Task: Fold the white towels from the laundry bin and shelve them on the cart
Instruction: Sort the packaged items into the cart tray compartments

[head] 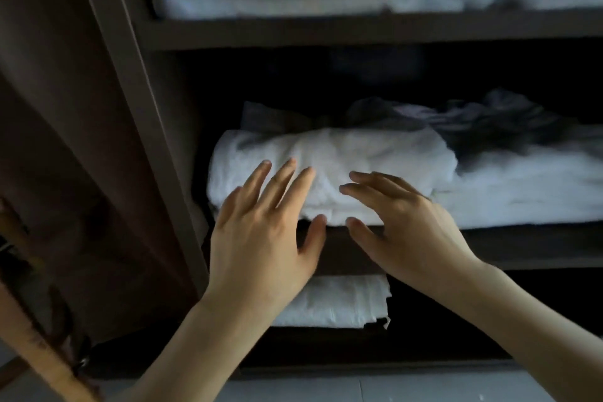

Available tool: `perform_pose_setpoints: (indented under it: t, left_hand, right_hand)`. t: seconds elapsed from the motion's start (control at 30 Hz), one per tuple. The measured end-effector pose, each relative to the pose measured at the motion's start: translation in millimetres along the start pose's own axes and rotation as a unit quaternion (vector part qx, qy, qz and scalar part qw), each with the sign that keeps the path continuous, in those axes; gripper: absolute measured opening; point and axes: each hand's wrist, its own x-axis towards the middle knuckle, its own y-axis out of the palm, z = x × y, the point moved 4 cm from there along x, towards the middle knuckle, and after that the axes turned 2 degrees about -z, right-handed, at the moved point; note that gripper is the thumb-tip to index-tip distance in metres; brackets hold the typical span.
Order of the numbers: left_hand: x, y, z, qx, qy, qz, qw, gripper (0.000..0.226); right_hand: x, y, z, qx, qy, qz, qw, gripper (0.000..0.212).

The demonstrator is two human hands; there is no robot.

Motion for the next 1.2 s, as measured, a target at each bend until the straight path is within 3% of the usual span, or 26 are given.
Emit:
perform_pose_setpoints:
  t: [0.4, 0.6, 0.83, 0.93, 1.0, 1.2]
  left_hand:
    - [160, -162, -39, -0.049, -0.007, 0.041, 0.998, 0.052]
    - [239, -255, -51, -0.047, -0.001, 0.08, 0.996, 0.051]
    - [334, -342, -65, -0.069, 0.02, 0.088, 0.994, 0.051]
    - [374, -369, -72, -0.068, 0.017, 0.084, 0.994, 0.052]
    - [393, -382, -74, -0.067, 0.009, 0.088, 0.994, 0.053]
    - [415, -405, -61, -0.071, -0.014, 0.138, 0.988, 0.053]
  right_hand:
    - [106, -185, 25, 0.059, 0.07, 0.13, 0.987, 0.06]
    - [171, -300, 54, 0.039, 0.079, 0.151, 0.985, 0.045]
    - [238, -412, 69, 0.026, 0.044, 0.134, 0.99, 0.05]
    - [266, -448, 71, 0.023, 0.043, 0.163, 0.985, 0.062]
    - [279, -467, 75, 0.024, 0.035, 0.184, 0.982, 0.051]
    - [304, -491, 84, 0.005, 0.036, 0.206, 0.978, 0.049]
